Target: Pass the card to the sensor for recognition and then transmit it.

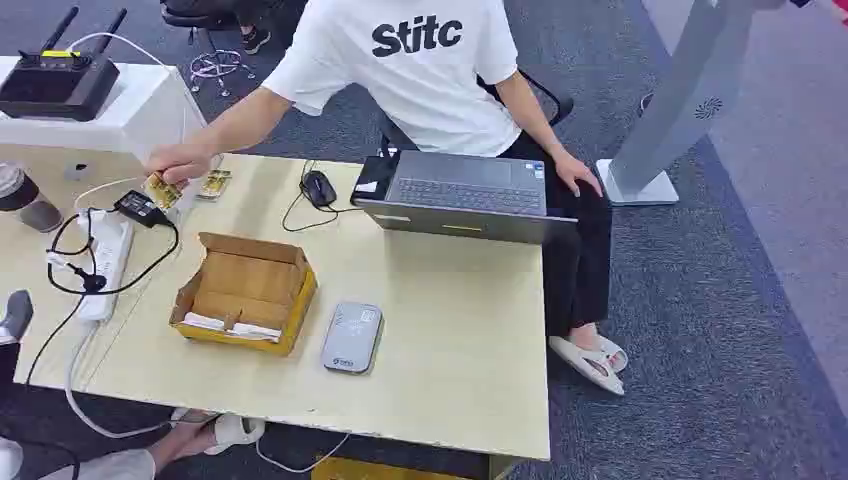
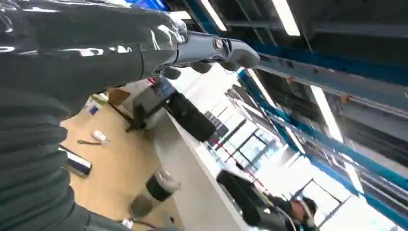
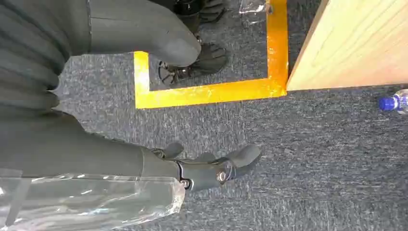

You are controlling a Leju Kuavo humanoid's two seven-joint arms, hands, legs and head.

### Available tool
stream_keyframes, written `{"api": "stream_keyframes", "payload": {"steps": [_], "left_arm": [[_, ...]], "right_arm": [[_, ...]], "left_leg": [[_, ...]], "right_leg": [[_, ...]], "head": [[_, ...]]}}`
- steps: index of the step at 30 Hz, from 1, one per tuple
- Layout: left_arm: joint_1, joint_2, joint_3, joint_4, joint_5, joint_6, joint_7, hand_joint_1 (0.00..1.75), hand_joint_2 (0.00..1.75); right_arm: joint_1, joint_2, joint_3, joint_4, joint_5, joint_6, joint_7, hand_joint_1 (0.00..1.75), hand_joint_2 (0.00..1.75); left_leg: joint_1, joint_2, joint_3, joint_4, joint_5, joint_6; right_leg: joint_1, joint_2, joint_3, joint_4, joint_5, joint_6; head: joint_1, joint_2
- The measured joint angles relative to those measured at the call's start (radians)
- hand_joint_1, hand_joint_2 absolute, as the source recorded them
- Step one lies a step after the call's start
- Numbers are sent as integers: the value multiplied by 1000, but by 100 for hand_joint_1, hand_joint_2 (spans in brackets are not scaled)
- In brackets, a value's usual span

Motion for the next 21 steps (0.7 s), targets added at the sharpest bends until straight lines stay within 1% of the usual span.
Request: {"api": "stream_keyframes", "payload": {"steps": [3, 7, 10, 12, 14, 19, 21], "left_arm": [[-8, -3, -74, -3, -69, -14, 28, 0, 175], [-20, -4, -161, -17, -174, 8, 71, 0, 175], [-33, -3, -213, -17, -256, 42, 98, 0, 175], [-41, 2, -243, -17, -359, 83, 127, 0, 175], [-49, 7, -267, -16, -422, 106, 151, 0, 175], [-70, 29, -335, 5, -651, 174, 252, 0, 175], [-76, 36, -355, 17, -707, 189, 287, 0, 175]], "right_arm": [[0, -1, -7, 0, 11, 2, 2, 0, 175], [2, -2, -19, 0, 22, 6, 6, 0, 175], [2, -2, -22, 0, 37, 10, 11, 0, 175], [1, -2, -22, -1, 58, 10, 25, 0, 175], [0, -2, -22, -1, 69, 10, 34, 0, 175], [-6, -2, -22, -1, 96, 14, 50, 0, 175], [-9, -2, -21, -1, 105, 15, 54, 0, 175]], "left_leg": [[0, 0, 0, 0, 0, 0], [0, 0, 0, 0, 0, 0], [0, 0, 0, 0, 0, 0], [0, 0, 0, 0, 0, 0], [0, 0, 0, 0, 0, 0], [0, 0, 0, 0, 0, 0], [0, 0, 0, 0, 0, 0]], "right_leg": [[0, 0, 0, 0, 0, 0], [0, 0, 0, 0, 1, 1], [0, 0, 0, 0, 1, 1], [0, 0, 0, 0, 1, 1], [0, 0, 0, 0, 1, 1], [0, 0, 0, 0, 1, 1], [0, 0, 0, 0, 1, 1]], "head": [[0, 0], [0, 0], [0, 0], [0, 0], [0, 0], [0, 0], [0, 0]]}}
